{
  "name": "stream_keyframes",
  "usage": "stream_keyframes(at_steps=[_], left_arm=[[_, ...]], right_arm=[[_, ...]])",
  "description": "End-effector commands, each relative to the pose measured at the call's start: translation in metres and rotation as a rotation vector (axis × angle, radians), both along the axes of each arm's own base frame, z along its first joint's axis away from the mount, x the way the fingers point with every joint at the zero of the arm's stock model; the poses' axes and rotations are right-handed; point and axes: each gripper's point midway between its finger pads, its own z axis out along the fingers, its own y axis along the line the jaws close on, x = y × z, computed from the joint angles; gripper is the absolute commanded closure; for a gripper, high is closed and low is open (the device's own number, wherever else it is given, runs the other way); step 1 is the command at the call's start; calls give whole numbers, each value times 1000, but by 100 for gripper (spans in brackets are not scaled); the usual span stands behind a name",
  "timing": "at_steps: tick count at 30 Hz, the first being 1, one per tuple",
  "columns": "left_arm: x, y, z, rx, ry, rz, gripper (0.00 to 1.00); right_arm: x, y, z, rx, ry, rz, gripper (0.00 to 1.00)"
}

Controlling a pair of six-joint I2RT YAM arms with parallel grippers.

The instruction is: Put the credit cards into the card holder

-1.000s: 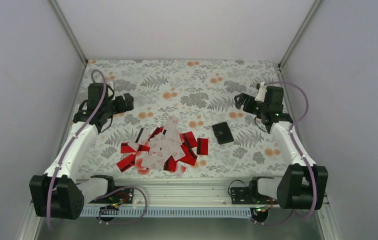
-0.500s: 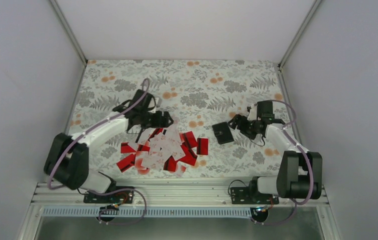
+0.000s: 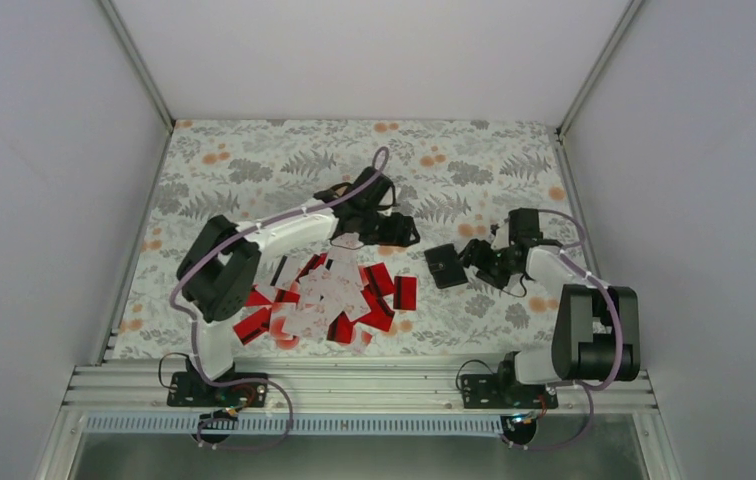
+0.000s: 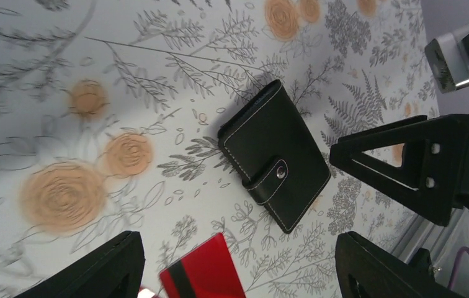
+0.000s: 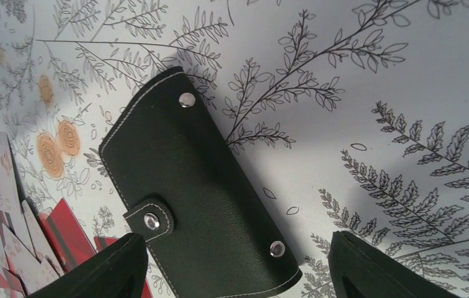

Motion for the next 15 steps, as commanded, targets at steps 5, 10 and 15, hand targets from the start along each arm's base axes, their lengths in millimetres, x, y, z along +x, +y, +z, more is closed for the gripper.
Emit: stream_keyframes(at_steps=[5, 10, 15], left_arm=[[-9, -45, -32, 11, 67, -89, 26], [-7, -57, -52, 31, 89, -119, 32], [-9, -64, -69, 34, 117, -145, 40]], right_arm=[[-7, 3, -14, 25, 36, 8, 29], [-9, 6, -19, 40, 53, 22, 34], [-12, 9, -27, 58, 77, 35, 39]])
